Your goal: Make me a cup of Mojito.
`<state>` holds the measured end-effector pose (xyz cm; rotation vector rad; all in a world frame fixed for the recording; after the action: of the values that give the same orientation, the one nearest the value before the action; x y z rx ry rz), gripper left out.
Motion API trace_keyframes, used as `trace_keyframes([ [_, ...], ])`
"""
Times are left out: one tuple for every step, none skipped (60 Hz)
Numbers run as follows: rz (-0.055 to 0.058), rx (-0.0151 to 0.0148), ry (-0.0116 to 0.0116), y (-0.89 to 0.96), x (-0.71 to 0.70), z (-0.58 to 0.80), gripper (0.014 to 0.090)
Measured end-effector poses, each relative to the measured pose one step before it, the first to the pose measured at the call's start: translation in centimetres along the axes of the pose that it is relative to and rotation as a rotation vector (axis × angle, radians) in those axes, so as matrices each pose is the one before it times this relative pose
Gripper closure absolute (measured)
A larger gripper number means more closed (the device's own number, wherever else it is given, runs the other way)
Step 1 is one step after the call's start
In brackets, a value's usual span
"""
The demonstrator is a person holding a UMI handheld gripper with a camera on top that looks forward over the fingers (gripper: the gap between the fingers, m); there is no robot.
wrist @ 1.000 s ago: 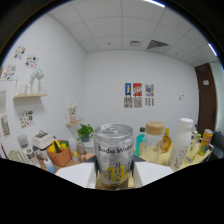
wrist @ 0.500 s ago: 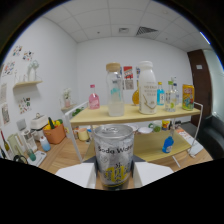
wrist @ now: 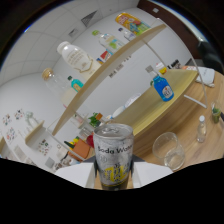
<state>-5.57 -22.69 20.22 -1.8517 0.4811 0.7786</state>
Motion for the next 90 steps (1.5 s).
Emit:
trace_keyframes([
  [0.039, 0.00148, -0.01217, -0.141, -0.046, 0.154, 0.0533],
  [0.0408, -0.00042, -0.01307, -0.172, -0.058, 0.047, 0.0532],
  [0.042, 0.00016, -0.01195, -0.167, -0.087, 0.014, 0.0533],
  [0.0429, 0.00044, -0.01262, -0.163, -0.1, -0.005, 0.0532],
  [0.0437, 0.0008, -0.01517, -0.171, -0.172, -0.021, 0.0532],
  [0.0447, 0.00098, -0.01747, -0.155, -0.196, -0.06, 0.0532],
  [0.0461, 0.00111, -0.01803, -0.144, -0.193, -0.039, 0.0533],
  [0.0459, 0.00059, -0.01647, -0.151, -0.182, -0.038, 0.0533],
  [0.0436, 0.0008, -0.01483, -0.163, -0.148, -0.047, 0.0535],
  [0.0407, 0.00101, -0.0121, -0.175, -0.08, -0.07, 0.0534],
  [0.0397, 0.00072, -0.00982, -0.22, -0.134, -0.046, 0.0535],
  [0.0397, 0.00324, -0.01142, -0.165, -0.047, 0.006, 0.0534],
  [0.0424, 0.00244, -0.01117, -0.154, -0.072, 0.005, 0.0534],
  [0.0429, 0.00074, -0.00842, -0.08, -0.114, 0.012, 0.0533],
  [0.0461, -0.00041, -0.0136, -0.173, -0.091, -0.188, 0.0534],
  [0.0426, 0.00401, -0.01066, -0.172, -0.091, 0.149, 0.0533],
  [0.0465, 0.00248, -0.01278, -0.183, -0.114, -0.034, 0.0534],
  [0.0462, 0.00236, -0.01325, -0.187, -0.085, -0.023, 0.0534],
  [0.0461, 0.00155, -0.01252, -0.189, -0.099, 0.002, 0.0534],
  [0.0451, 0.00239, -0.01126, -0.205, -0.063, -0.003, 0.0533],
  [0.05, -0.00127, -0.01033, -0.294, -0.223, -0.219, 0.0536],
  [0.0408, 0.00487, -0.00915, -0.183, -0.019, 0.043, 0.0531],
  [0.0398, 0.0027, -0.00943, -0.207, -0.093, -0.047, 0.0532],
  [0.0306, 0.0015, -0.00639, -0.108, 0.097, 0.148, 0.0534],
  [0.0367, 0.00076, -0.00856, -0.163, -0.058, -0.034, 0.0535],
  [0.0352, 0.00173, -0.00769, -0.119, -0.084, 0.021, 0.0534],
  [0.0328, 0.00178, -0.00657, -0.136, -0.033, 0.009, 0.0536],
  [0.0311, 0.00125, -0.00609, -0.119, -0.015, 0.031, 0.0534],
  [0.03, 0.00059, -0.00503, -0.095, -0.006, 0.039, 0.0533],
  [0.0288, 0.00074, -0.00518, -0.096, -0.005, 0.026, 0.0533],
  [0.0265, 0.00255, -0.00571, -0.118, -0.041, 0.025, 0.0535],
  [0.0235, 0.00294, -0.00556, -0.102, -0.053, -0.006, 0.0533],
  [0.0324, -0.00507, -0.00684, -0.496, -0.606, -0.236, 0.0536],
  [0.0167, 0.00218, -0.00299, 0.081, 0.116, 0.162, 0.0535],
  [0.016, 0.00095, -0.00239, 0.006, -0.046, 0.042, 0.0532],
  [0.0057, 0.00261, 0.00067, 0.095, 0.126, 0.091, 0.0535],
  [0.0083, 0.00183, -0.00175, 0.068, -0.04, 0.011, 0.0535],
  [0.0036, 0.0016, -0.00149, 0.037, -0.086, -0.015, 0.0533],
  [-0.0001, 0.00107, -0.00152, 0.045, -0.089, 0.002, 0.0534],
  [-0.0022, 0.00017, -0.00012, 0.07, -0.075, -0.007, 0.0532],
  [-0.0038, -0.00065, 0.00207, 0.083, -0.039, 0.01, 0.0531],
  [-0.0026, -0.0028, 0.00208, -0.02, -0.208, -0.094, 0.0534],
  [-0.013, 0.00047, 0.00252, 0.155, -0.029, 0.053, 0.0533],
  [-0.0177, 0.00024, 0.00296, 0.117, -0.078, 0.001, 0.0535],
  [-0.025, 0.00098, 0.00515, 0.107, -0.09, -0.011, 0.0534],
  [-0.0318, 0.00168, 0.0089, 0.088, -0.013, -0.006, 0.0534],
  [-0.0344, 0.00256, 0.00988, 0.129, 0.024, 0.008, 0.0534],
  [-0.0435, 0.00334, 0.01249, 0.044, 0.023, -0.021, 0.0533],
  [-0.0477, 0.00237, 0.01254, 0.252, -0.062, -0.017, 0.0534],
  [-0.0545, 0.00411, 0.01212, 0.059, -0.02, 0.006, 0.0535],
  [-0.0571, 0.0046, 0.01312, 0.024, -0.039, -0.002, 0.0534],
  [-0.0605, 0.00541, 0.01444, 0.038, -0.05, 0.007, 0.0535],
  [-0.0662, 0.00527, 0.01491, 0.017, -0.085, 0.008, 0.0533],
  [-0.0764, 0.00684, 0.01625, 0.165, 0.036, 0.027, 0.0534],
  [-0.08, 0.00894, 0.01647, -0.015, -0.098, -0.015, 0.0535],
  [-0.0849, 0.01412, 0.01911, -0.209, 0.071, 0.046, 0.0534],
  [-0.0876, 0.00899, 0.01808, 0.058, -0.227, -0.044, 0.0532],
  [-0.0882, 0.01348, 0.01743, -0.137, 0.096, 0.043, 0.0531],
  [-0.0786, 0.00729, 0.0122, -0.761, -0.121, 0.058, 0.0531],
  [-0.0965, 0.0121, 0.01564, 0.63, -0.066, -0.024, 0.0531],
  [-0.0818, 0.01231, 0.01109, -0.058, -0.156, 0.006, 0.0531],
  [-0.0658, 0.00944, 0.00684, -0.035, -0.244, -0.076, 0.0532],
  [-0.0713, 0.01421, 0.00724, -0.09, -0.173, 0.028, 0.053],
  [-0.0653, 0.01279, 0.00476, -0.052, -0.139, 0.074, 0.053],
  [-0.06, 0.01066, 0.00405, 0.005, -0.191, 0.083, 0.0529],
  [-0.0549, 0.00818, 0.00247, 0.063, -0.174, 0.086, 0.053],
  [-0.0493, 0.00596, -0.00012, 0.102, -0.194, 0.088, 0.0531],
  [-0.0489, 0.00466, 0.00225, 0.099, -0.228, 0.053, 0.053],
  [-0.0426, 0.00642, 0.00065, 0.228, -0.076, 0.283, 0.053],
  [-0.0349, 0.00194, -0.0007, 0.286, -0.12, 0.134, 0.0531],
  [-0.0312, -0.00045, -0.00058, 0.329, -0.173, 0.158, 0.0531],
  [-0.0293, -0.00206, -0.00188, 0.397, -0.147, 0.147, 0.053],
  [-0.0269, -0.00302, -0.00219, 0.416, -0.16, 0.161, 0.053],
  [-0.025, -0.00216, -0.0013, 0.449, -0.133, 0.144, 0.0531],
  [-0.0246, -0.00243, 0.00123, 0.45, -0.084, 0.178, 0.0532],
  [-0.0257, -0.00398, 0.00375, 0.517, -0.045, 0.151, 0.0533],
  [-0.0264, -0.00502, 0.00426, 0.53, -0.06, 0.183, 0.0532],
  [-0.0252, -0.00553, 0.00349, 0.555, -0.055, 0.184, 0.0531],
  [-0.0222, -0.00515, 0.00341, 0.545, -0.03, 0.24, 0.0533],
  [-0.0219, -0.00131, 0.00755, 0.72, -0.102, 0.196, 0.0533],
  [-0.0182, -0.00523, 0.00471, 0.545, 0.02, 0.23, 0.0533],
  [-0.0162, -0.00532, 0.00245, 0.548, 0.026, 0.183, 0.0531],
  [-0.0146, -0.00707, 0.00278, 0.615, -0.021, 0.216, 0.0532],
  [-0.0126, -0.00858, 0.0016, 0.637, -0.056, 0.219, 0.0532],
  [-0.0108, -0.00849, 0.00165, 0.621, -0.031, 0.244, 0.0531],
  [-0.0076, -0.00801, 0.00185, 0.597, -0.012, 0.236, 0.0533],
  [-0.0075, -0.0068, 0.00251, 0.613, -0.009, 0.213, 0.0533],
  [-0.0093, -0.00629, 0.00248, 0.599, -0.003, 0.224, 0.0534],
  [-0.0119, -0.00723, 0.00202, 0.602, -0.005, 0.243, 0.0533],
  [-0.0141, -0.00736, 0.0029, 0.66, -0.057, 0.185, 0.0533],
])
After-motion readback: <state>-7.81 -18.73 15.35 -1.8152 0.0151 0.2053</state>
